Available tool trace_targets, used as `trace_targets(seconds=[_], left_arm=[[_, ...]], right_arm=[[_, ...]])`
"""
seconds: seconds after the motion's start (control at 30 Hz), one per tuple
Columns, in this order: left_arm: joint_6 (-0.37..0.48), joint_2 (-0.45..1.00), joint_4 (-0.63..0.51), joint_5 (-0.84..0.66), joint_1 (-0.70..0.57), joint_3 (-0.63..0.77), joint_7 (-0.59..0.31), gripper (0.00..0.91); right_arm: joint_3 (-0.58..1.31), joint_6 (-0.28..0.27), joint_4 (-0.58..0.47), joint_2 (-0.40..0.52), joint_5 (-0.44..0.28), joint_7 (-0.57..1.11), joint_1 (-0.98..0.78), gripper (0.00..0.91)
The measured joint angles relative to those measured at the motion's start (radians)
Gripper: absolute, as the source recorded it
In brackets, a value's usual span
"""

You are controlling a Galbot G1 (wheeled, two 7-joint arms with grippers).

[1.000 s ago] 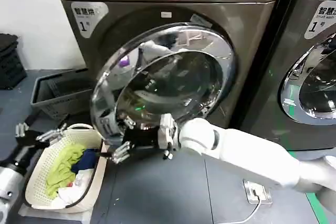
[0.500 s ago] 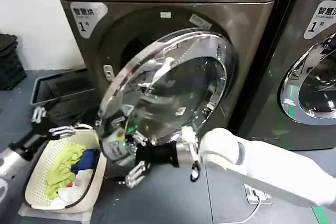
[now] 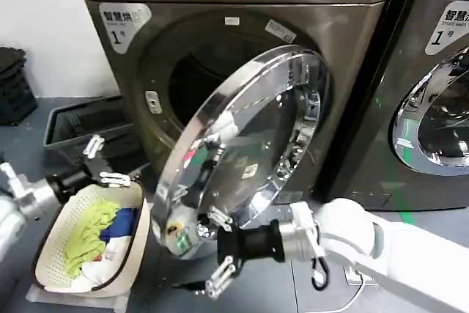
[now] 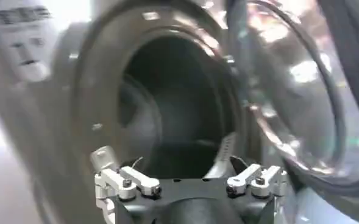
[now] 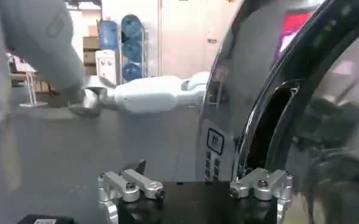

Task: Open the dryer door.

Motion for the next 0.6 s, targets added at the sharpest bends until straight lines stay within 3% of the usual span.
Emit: trace_targets(seconds=[0.37,0.6], left_arm=[[-0.031,-0.020,-0.045,0.081,-0.168,0.277,0.044,0.907],[-0.033,-0.059,-0.048,0.105,-0.294,0.447,0.048,0.907]], right_arm=[[0.339,0.006,0.132,-0.096,0.005,0.035,-0.364,0.907],[0.586,0.010,0.145,-0.129,0.002,0.073,-0.594,0.907]])
